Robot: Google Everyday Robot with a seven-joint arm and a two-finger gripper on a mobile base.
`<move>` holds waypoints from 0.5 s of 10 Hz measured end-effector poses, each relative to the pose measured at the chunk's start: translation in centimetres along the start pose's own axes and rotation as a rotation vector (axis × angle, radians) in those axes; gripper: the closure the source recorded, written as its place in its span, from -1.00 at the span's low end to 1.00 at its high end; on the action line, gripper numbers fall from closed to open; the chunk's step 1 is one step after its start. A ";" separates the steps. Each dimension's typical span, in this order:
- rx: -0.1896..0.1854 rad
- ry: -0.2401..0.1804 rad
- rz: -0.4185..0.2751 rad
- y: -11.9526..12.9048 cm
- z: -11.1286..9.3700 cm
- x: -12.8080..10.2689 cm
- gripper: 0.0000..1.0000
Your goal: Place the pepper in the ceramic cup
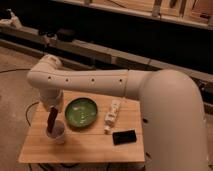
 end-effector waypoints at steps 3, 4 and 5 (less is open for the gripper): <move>-0.026 -0.004 0.010 0.8 0.0 0.5 0.70; -0.030 -0.009 0.012 0.8 0.0 0.6 0.70; -0.033 -0.012 0.011 0.7 0.0 0.6 0.70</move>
